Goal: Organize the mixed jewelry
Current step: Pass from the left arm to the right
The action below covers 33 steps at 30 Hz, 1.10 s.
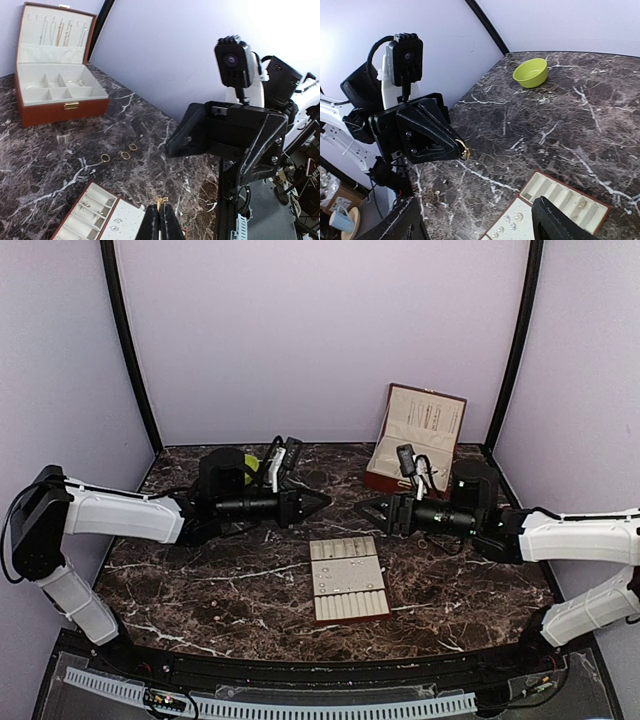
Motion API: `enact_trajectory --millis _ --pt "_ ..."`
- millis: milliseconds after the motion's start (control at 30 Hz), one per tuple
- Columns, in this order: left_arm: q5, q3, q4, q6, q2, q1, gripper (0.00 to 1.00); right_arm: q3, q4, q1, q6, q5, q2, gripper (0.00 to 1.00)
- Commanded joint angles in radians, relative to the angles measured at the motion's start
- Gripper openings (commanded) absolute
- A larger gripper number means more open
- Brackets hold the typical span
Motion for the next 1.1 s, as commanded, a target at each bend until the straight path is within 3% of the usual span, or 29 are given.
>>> enact_trajectory --millis 0,167,500,833,1067 --pt "0.174 -0.015 0.130 0.022 -0.044 0.002 0.00 0.066 0.071 0.000 0.024 -0.167 0.037 0.76" --pt "0.246 -0.019 0.176 -0.001 -0.037 0.002 0.00 0.088 0.083 0.006 0.030 -0.215 0.061 0.71" --pt "0.289 -0.017 0.199 -0.015 -0.027 0.003 0.00 0.105 0.104 0.007 0.037 -0.221 0.074 0.47" --pt "0.301 -0.014 0.201 -0.018 -0.020 0.002 0.00 0.147 0.116 0.012 0.040 -0.280 0.118 0.46" --pt "0.306 -0.007 0.201 -0.017 -0.012 0.002 0.00 0.158 0.134 0.015 0.055 -0.305 0.131 0.38"
